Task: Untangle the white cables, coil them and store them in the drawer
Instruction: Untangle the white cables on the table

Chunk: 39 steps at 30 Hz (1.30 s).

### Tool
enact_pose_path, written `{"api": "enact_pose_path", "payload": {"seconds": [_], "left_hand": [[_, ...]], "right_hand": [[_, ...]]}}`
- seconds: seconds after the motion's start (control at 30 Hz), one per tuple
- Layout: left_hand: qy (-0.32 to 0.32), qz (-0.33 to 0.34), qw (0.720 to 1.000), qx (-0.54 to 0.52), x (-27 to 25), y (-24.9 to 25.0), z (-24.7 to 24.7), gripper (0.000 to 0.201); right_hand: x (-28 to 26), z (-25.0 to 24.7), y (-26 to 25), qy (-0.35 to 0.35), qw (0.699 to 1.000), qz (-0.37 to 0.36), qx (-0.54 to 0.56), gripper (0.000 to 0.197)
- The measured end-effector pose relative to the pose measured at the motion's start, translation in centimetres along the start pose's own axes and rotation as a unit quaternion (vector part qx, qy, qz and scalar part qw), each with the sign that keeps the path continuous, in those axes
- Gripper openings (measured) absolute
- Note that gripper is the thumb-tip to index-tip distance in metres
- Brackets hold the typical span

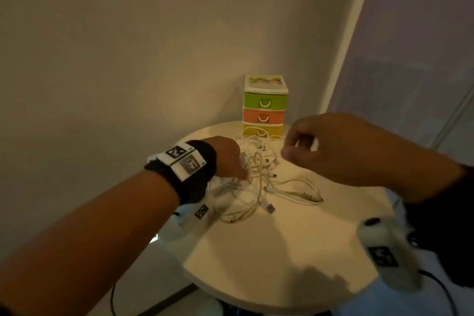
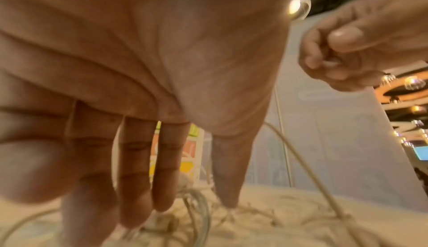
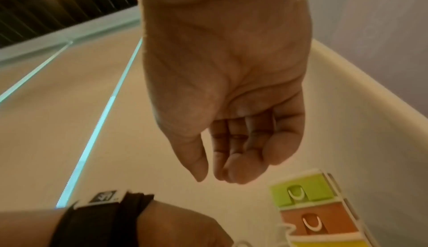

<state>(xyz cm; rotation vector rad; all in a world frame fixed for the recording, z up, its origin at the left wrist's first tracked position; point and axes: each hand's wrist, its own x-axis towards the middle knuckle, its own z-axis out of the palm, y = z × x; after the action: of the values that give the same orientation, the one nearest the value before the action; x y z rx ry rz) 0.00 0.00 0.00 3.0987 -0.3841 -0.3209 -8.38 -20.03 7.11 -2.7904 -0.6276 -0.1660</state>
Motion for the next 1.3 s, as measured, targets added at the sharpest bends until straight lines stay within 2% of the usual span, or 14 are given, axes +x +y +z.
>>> {"api": "enact_pose_path", "payload": {"seconds": [0.1, 0.23, 0.33, 0.53, 0.63, 0.7, 0.8, 1.0, 1.07, 1.17, 1.2, 1.3], "left_hand": [[-0.006, -0.008, 1.000, 0.008, 0.7, 0.2, 0.5, 0.057], [0.015, -0.006, 1.000, 0.017, 1.0, 0.1, 0.6, 0.033], [0.012, -0.006, 1.000, -0.005, 0.5, -0.2, 0.4, 0.027], [0.046, 0.062, 0.994, -0.077, -1.3, -1.5, -1.3, 0.011], [0.066, 0.107, 0.989, -0.083, -2.2, -1.9, -2.4, 0.014], [0.088, 0.112, 0.983, -0.113, -2.6, -2.1, -3.0, 0.016], [0.102, 0.120, 0.975, -0.159, -3.1, -2.1, -3.7, 0.020], [0.096, 0.098, 0.930, -0.340, -2.7, -2.7, -4.3, 0.021], [0.097, 0.079, 0.913, -0.388, -2.4, -2.6, -4.5, 0.020], [0.118, 0.045, 0.877, -0.464, -1.9, -2.4, -4.4, 0.004], [0.131, 0.039, 0.864, -0.484, -1.7, -2.5, -4.3, 0.010], [0.143, 0.042, 0.855, -0.496, -1.3, -2.5, -4.3, 0.011]], "right_hand": [[2.7, 1.9, -0.1, -0.017, 1.000, 0.008, -0.022, 0.020], [5.0, 3.6, 0.2, -0.049, 0.997, 0.013, -0.057, 0.028], [5.8, 4.3, 0.3, -0.061, 0.996, 0.014, -0.070, 0.033], [6.9, 4.9, 0.5, -0.068, 0.995, -0.003, -0.079, 0.044], [7.2, 5.2, 0.7, -0.062, 0.996, -0.013, -0.064, 0.050], [7.2, 5.3, 0.7, -0.051, 0.996, -0.032, -0.069, 0.046], [7.2, 5.1, 0.2, -0.015, 0.994, -0.068, -0.079, 0.032], [6.9, 3.0, 0.4, 0.029, 0.995, -0.056, -0.077, 0.028], [6.6, 2.5, 0.6, 0.022, 0.995, -0.058, -0.073, 0.026], [6.4, 2.3, 0.8, 0.008, 0.996, -0.054, -0.064, 0.021], [6.2, 2.1, 0.8, 0.003, 0.996, -0.055, -0.069, 0.021], [6.0, 1.9, 1.4, -0.001, 0.996, -0.044, -0.074, 0.022]]}}
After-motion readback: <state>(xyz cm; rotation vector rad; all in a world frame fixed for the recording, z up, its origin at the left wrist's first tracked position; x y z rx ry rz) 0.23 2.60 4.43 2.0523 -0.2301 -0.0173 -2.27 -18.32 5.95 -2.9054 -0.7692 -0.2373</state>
